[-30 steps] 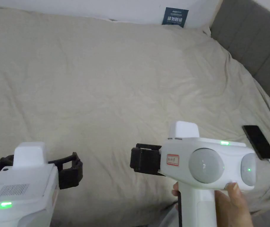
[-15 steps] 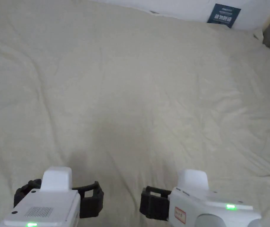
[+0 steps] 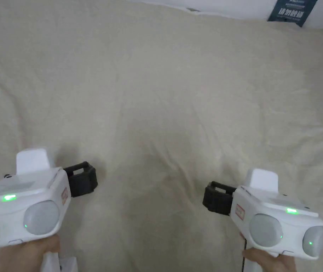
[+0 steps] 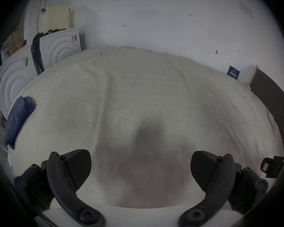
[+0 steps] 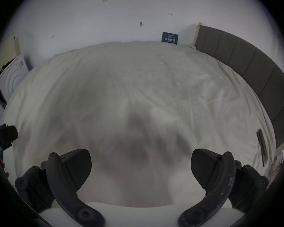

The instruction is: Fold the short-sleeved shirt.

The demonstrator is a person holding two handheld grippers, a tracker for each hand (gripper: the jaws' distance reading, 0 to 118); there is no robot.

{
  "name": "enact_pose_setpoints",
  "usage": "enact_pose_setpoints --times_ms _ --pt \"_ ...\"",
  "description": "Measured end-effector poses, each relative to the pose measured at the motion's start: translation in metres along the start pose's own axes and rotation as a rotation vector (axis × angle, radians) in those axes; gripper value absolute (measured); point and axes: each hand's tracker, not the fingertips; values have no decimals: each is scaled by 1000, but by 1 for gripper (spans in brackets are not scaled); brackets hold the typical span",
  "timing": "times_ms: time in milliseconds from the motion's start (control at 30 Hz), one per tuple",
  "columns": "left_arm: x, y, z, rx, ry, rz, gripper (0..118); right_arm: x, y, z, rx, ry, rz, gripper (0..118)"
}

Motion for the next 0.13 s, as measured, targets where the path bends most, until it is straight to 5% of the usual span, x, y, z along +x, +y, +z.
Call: enact_pose_setpoints --times_ms 133 --pt "4 -14 -34 -105 66 -26 118 4 -3 -36 -55 -40 -19 118"
